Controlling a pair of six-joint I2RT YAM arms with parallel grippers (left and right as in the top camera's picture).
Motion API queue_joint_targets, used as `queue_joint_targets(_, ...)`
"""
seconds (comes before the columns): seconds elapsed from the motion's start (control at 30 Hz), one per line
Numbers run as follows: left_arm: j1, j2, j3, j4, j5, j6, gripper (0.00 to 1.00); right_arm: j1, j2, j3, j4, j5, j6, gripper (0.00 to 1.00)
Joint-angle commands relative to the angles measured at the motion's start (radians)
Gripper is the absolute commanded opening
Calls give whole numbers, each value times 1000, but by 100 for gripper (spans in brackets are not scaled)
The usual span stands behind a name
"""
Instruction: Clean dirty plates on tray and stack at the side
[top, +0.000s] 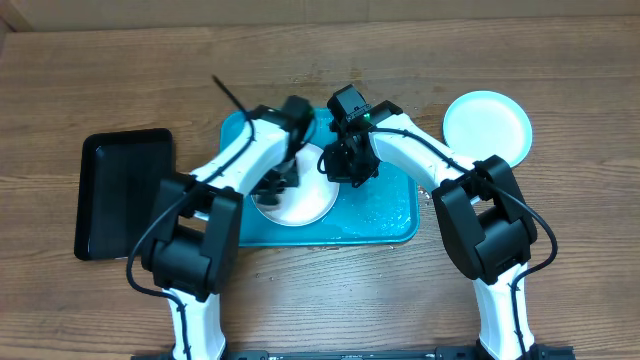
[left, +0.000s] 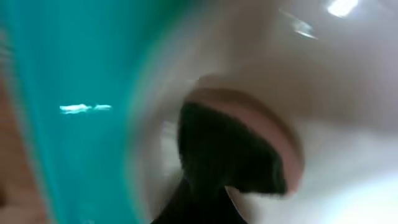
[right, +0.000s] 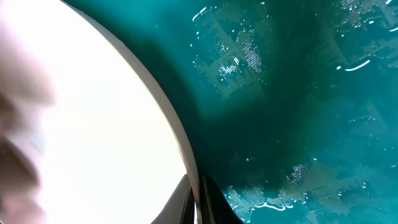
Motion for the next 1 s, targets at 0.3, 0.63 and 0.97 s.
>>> queue_joint_targets(0.3,233,-49,157,-3,232,121,4,-2,31,-4,-4,44,8,5)
queue_joint_targets(0.63,525,-166,260,-88,419,143,4,0,31,-4,31,44,0,4)
queue_joint_targets(0.97,785,-164,68,-55,179,57,4,0,31,0,72,45,-5,4)
